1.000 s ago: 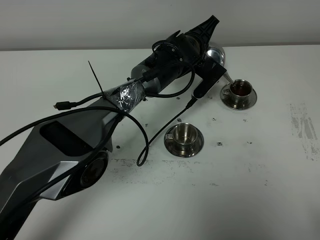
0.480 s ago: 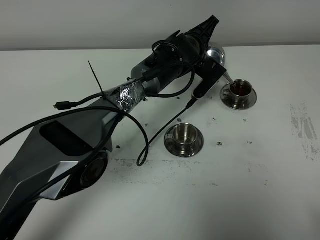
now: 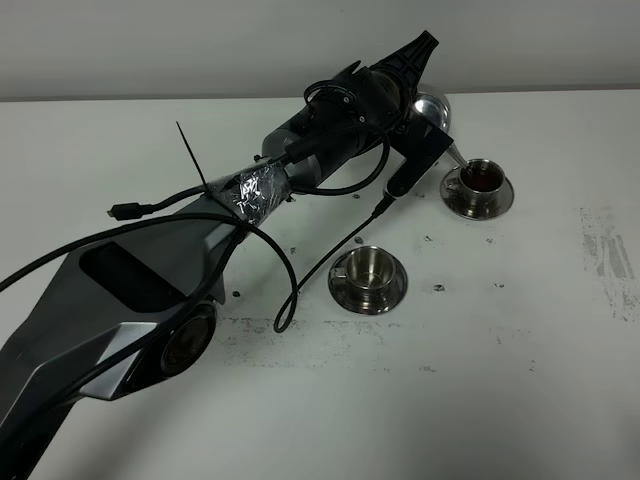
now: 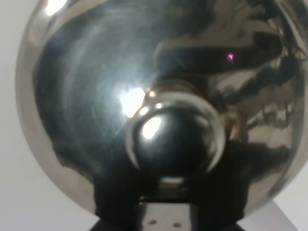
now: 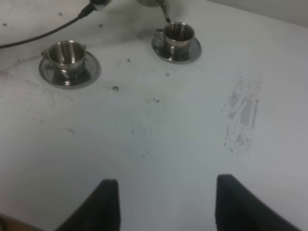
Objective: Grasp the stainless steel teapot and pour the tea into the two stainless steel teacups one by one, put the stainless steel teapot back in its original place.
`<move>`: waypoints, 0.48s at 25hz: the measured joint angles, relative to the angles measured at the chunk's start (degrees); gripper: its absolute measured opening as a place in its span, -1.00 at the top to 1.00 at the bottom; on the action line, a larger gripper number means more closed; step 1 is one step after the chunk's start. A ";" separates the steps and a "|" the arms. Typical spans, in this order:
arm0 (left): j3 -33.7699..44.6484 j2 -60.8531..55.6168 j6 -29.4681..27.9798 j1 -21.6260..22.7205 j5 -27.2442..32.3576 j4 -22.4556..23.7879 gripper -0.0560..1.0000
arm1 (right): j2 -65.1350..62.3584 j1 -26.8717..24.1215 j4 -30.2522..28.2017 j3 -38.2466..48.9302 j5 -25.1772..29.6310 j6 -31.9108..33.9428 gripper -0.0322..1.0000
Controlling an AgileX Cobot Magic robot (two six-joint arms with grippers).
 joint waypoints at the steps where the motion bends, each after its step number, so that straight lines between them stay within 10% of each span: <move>1: 0.00 0.00 0.00 0.00 0.00 -0.26 0.57 | 0.00 0.00 0.00 0.00 0.00 0.00 0.10; 12: 0.00 0.00 -0.89 0.00 2.54 -2.61 0.57 | 0.00 0.00 0.00 0.00 0.00 0.00 0.10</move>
